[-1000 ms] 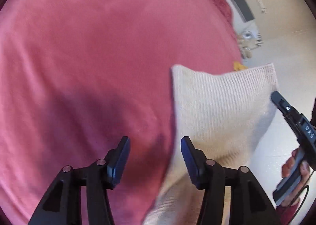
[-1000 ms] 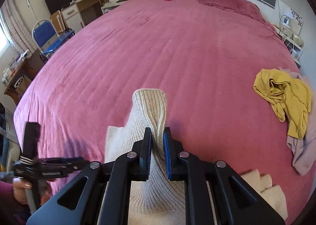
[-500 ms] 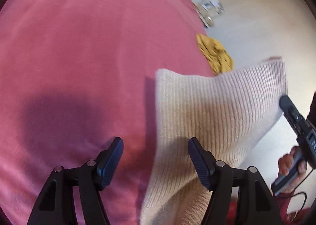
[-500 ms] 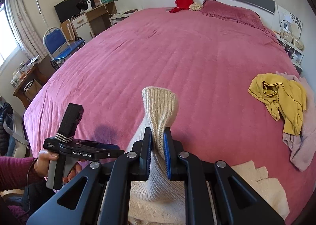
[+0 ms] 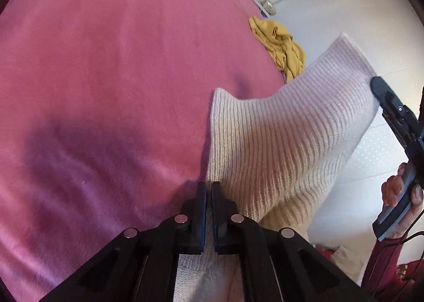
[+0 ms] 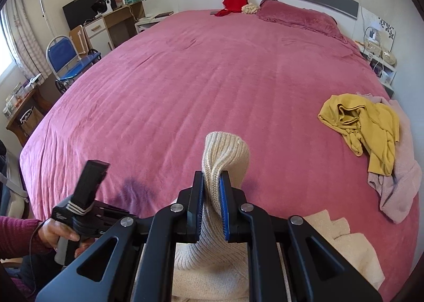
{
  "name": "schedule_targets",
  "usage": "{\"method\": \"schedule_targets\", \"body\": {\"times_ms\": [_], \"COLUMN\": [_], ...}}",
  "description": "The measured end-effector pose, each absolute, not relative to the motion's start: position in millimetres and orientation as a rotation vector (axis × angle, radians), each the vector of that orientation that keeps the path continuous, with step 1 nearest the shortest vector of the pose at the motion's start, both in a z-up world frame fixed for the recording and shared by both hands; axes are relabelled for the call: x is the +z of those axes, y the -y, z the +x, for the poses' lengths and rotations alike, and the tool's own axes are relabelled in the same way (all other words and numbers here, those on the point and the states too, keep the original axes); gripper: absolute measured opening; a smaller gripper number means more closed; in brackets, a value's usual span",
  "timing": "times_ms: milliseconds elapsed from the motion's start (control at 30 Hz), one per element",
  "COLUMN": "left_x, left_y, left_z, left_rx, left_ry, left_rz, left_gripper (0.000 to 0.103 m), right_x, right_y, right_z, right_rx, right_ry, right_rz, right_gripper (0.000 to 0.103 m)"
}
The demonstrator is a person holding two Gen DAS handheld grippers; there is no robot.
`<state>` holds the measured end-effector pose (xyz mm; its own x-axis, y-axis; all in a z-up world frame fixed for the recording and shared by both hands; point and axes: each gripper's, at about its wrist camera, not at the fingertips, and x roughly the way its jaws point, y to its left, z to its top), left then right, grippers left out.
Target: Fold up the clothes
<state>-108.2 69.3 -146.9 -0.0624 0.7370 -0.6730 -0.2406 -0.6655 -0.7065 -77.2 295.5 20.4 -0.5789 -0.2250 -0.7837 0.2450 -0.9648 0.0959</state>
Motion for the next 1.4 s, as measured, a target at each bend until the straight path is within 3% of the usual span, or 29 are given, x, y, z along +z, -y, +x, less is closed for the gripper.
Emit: {"method": "schedule_targets", "body": {"times_ms": [400,600,633,667,700,733,767,900,1033,1200,1333,1367,1400], "left_x": [-54,-15,-21,-26,-31,-38,-46,-83,-102,-112,-132,-136,-141], "left_y": [90,143,136,129,123,115,107,46,2,-41,-74,-76,-74], "left_z": [-68,-81,-87,-93,-99,-102,-98,-98,-100,-117,-126,-127,-125], "left_rx": [2.158,2.324,2.306,2.288,2.269,2.257,2.249,2.146,2.090,2.080,2.051,2.043,2.038], "left_ry": [0.842,0.883,0.880,0.877,0.874,0.865,0.848,0.711,0.561,0.390,0.284,0.252,0.220], "left_rz": [-1.219,-1.106,-1.146,-1.185,-1.224,-1.256,-1.278,-1.385,-1.429,-1.421,-1.482,-1.503,-1.524], "left_gripper": [0.000,0.000,0.000,0.004,0.014,0.017,0.019,0.030,0.039,0.044,0.044,0.044,0.041], "right_x": [101,131,120,102,82,60,37,-33,-77,-108,-137,-143,-150], "right_y": [-255,-206,-203,-203,-204,-205,-205,-223,-241,-251,-246,-245,-245], "right_z": [-61,-90,-101,-114,-126,-132,-137,-136,-138,-160,-176,-177,-178], "right_rx": [-2.605,-2.593,-2.560,-2.459,-2.376,-2.339,-2.297,-2.241,-2.264,-2.223,-2.138,-2.118,-2.096], "right_ry": [-0.038,-0.201,-0.208,-0.169,-0.120,-0.126,-0.162,-0.146,-0.291,-0.421,-0.532,-0.549,-0.538], "right_rz": [1.026,1.000,1.063,1.183,1.281,1.348,1.433,1.631,1.743,1.776,1.849,1.869,1.900], "right_gripper": [0.012,0.013,0.015,0.028,0.053,0.063,0.067,0.067,0.070,0.081,0.081,0.081,0.066]}}
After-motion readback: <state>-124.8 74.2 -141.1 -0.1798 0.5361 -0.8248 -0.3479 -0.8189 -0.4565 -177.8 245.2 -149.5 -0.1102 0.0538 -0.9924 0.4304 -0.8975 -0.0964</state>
